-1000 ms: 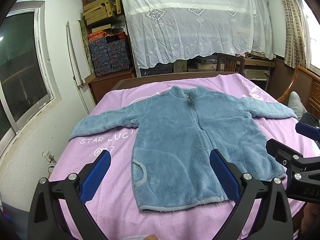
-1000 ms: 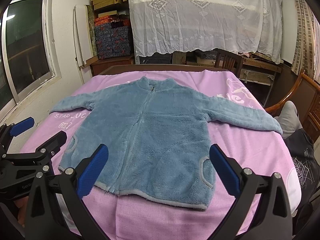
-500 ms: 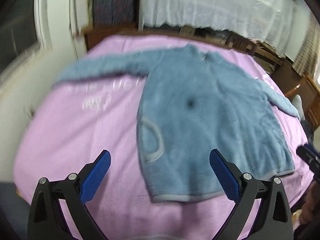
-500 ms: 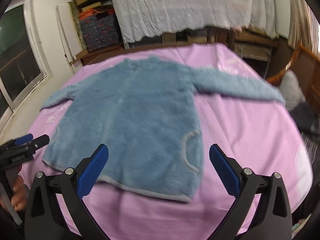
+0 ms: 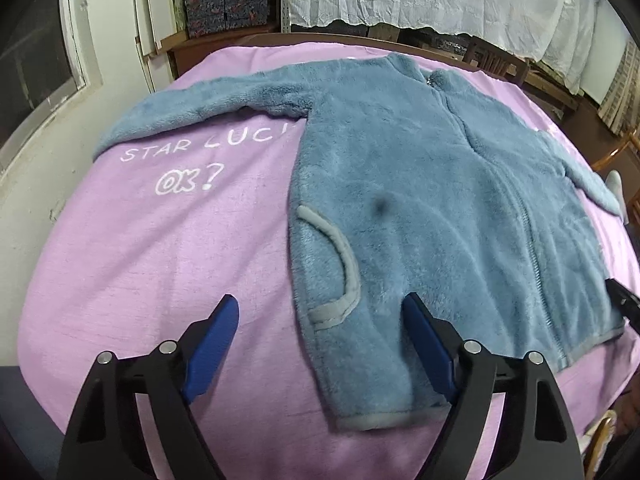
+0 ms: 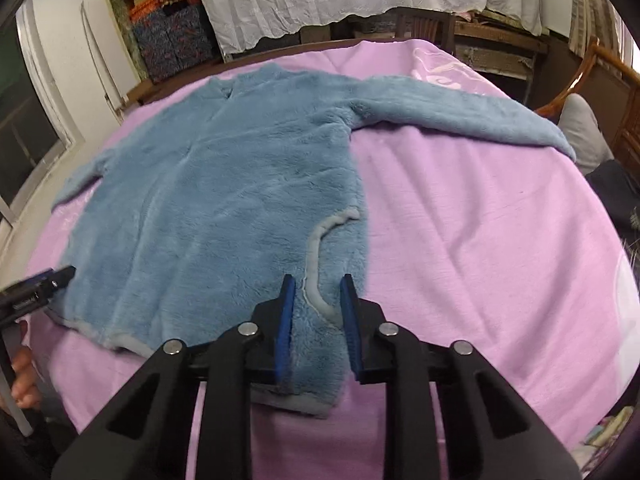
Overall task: Fold large clothes
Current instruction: 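Grasp the blue fleece jacket's sleeve cuff with the right tool, then fold the held sleeve across the jacket body and open the right tool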
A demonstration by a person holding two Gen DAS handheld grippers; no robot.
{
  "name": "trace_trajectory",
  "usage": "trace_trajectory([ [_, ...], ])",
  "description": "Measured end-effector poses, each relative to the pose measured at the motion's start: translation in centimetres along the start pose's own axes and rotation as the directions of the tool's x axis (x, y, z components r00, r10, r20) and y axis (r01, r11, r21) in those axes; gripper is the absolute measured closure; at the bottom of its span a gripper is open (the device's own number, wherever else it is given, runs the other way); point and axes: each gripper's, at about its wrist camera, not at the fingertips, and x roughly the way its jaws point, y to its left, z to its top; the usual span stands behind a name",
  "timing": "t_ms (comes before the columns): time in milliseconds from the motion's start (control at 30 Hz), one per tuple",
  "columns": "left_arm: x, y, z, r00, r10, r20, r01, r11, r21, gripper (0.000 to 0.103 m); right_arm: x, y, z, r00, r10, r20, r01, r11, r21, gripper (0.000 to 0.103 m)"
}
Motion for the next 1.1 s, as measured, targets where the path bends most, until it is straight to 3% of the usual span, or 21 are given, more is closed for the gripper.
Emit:
trace_trajectory([
  [100, -0.2, 0.5, -0.7, 0.999, 0.026, 0.021, -0.026, 1.000, 0.001, 0.005, -0.1, -0.2, -0.9, 1.000, -0.025, 0.007, 0.025, 0.999, -0.021, 0.075],
  [200, -0.7, 1.1, -0.6, 1.000, 0.013, 0.024, -0.013, 1.000, -0.003, 0.004, -0.7, -1.0, -0.7, 1.000, 0.012, 0.010, -0.012, 1.000, 0.003, 0.073],
  [367, -2.1, -0.1, 2.9, 0.991, 0.085, 0.102, -0.092, 0.993, 0.071, 0.005, -1.8, -1.4, 4.7, 0.995, 0.063, 0.080, -0.064, 0.998, 0.012, 0.069],
  [400, -2.2, -0.8, 4.3, 0.989, 0.075, 0.124, -0.086, 0.992, 0.089, 0.005, -1.6, -1.2, 6.1, 0.993, 0.080, 0.092, -0.081, 0.997, 0.013, 0.065],
  [533, -1.0, -3.2, 9.5, 0.983, 0.056, 0.174, -0.080, 0.988, 0.135, 0.005, 1.3, -0.2, 12.1, 0.985, 0.108, 0.131, -0.109, 0.994, 0.003, 0.025],
  [667, 2.2, -5.0, 14.6, 0.991, 0.014, 0.136, -0.032, 0.990, 0.135, 0.005, 6.5, 0.6, 17.0, 0.993, 0.065, 0.098, -0.065, 0.998, -0.001, 0.025],
  [800, 6.7, -5.8, 18.8, 0.998, -0.013, 0.063, 0.007, 0.995, 0.094, 0.005, 11.8, -1.4, 19.2, 0.992, 0.115, 0.044, -0.118, 0.988, 0.100, 0.025],
  [900, 10.0, -6.3, 20.1, 1.000, -0.023, 0.012, 0.021, 0.996, 0.091, 0.005, 14.4, -3.8, 18.8, 0.992, 0.124, 0.010, -0.124, 0.975, 0.186, 0.024],
  [1000, 12.8, -6.5, 19.9, 1.000, -0.008, -0.029, 0.010, 0.995, 0.097, 0.005, 14.1, -5.9, 18.6, 0.965, 0.254, 0.059, -0.260, 0.933, 0.248, 0.009],
  [1067, 13.8, -6.8, 19.4, 0.999, 0.035, -0.029, -0.031, 0.991, 0.127, 0.003, 13.7, -6.5, 18.4, 0.970, 0.232, 0.066, -0.241, 0.940, 0.242, 0.013],
  [1100, 13.6, -6.8, 19.3, 0.999, 0.036, -0.022, -0.033, 0.990, 0.134, 0.003, 12.8, -7.4, 18.3, 0.981, 0.175, 0.081, -0.190, 0.942, 0.277, 0.021],
])
